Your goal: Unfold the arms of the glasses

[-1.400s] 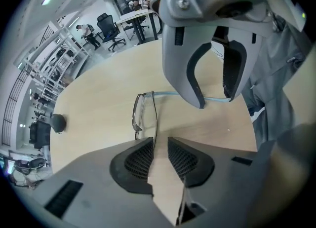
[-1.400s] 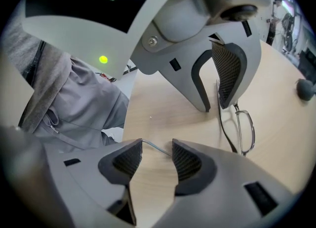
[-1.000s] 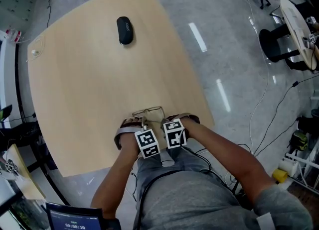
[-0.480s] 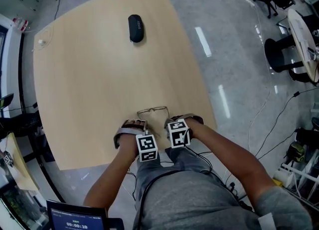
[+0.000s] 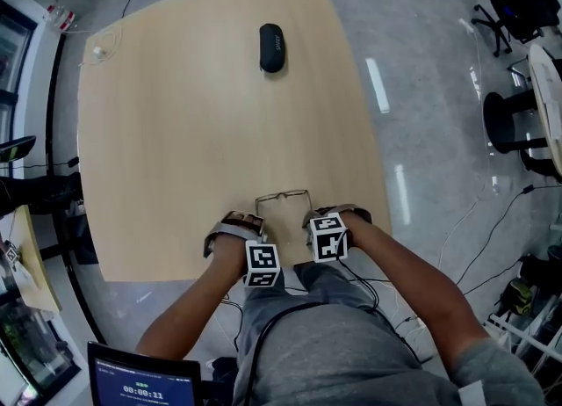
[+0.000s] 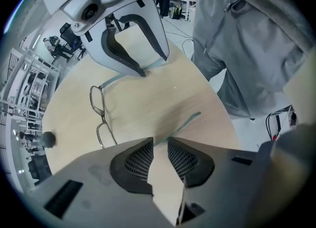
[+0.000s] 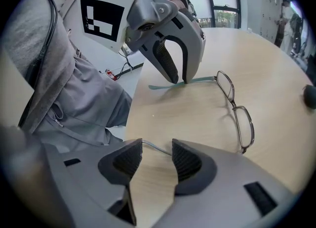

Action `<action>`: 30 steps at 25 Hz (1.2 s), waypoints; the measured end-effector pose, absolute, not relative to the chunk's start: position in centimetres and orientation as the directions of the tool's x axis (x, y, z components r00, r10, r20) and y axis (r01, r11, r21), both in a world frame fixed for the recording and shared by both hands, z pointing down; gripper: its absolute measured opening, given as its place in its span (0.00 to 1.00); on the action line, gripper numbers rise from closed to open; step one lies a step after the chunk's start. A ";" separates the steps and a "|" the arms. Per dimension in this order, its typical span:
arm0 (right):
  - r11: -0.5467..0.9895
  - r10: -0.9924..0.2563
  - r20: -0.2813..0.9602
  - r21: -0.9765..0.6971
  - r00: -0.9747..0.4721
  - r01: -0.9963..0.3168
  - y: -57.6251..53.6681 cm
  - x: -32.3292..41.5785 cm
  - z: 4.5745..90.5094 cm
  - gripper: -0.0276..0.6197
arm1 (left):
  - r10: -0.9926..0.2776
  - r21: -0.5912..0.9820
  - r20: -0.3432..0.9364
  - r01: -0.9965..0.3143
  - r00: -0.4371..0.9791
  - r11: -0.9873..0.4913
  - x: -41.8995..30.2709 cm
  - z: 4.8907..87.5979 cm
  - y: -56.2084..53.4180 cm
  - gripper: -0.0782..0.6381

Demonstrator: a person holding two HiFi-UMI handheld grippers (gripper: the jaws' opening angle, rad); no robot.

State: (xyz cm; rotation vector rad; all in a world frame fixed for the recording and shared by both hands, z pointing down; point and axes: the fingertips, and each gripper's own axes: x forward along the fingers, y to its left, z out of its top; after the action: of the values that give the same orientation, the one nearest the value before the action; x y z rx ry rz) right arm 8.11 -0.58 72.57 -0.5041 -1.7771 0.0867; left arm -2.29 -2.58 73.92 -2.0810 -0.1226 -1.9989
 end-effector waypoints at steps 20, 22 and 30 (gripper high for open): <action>0.880 0.384 0.920 -0.341 -0.074 0.330 -0.6 12.1 72.5 0.33 | -0.172 -0.185 0.981 0.160 0.095 -0.970 -0.7 73.9 -3.3 0.23; 0.877 0.385 0.920 -0.342 -0.068 0.339 -0.6 11.4 72.2 0.33 | -0.193 -0.206 0.975 0.120 0.105 -0.971 -1.8 73.7 -3.6 0.23; 0.866 0.391 0.918 -0.346 -0.058 0.361 -1.2 11.5 72.5 0.33 | -0.287 -0.256 0.925 -0.149 0.251 -0.955 -1.0 70.2 -5.1 0.23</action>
State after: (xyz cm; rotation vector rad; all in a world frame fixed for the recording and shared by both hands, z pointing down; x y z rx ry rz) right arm 11.55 -1.18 72.47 -0.5908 -1.6614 0.0278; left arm -0.95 -5.09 70.17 -2.3906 0.4192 -1.8072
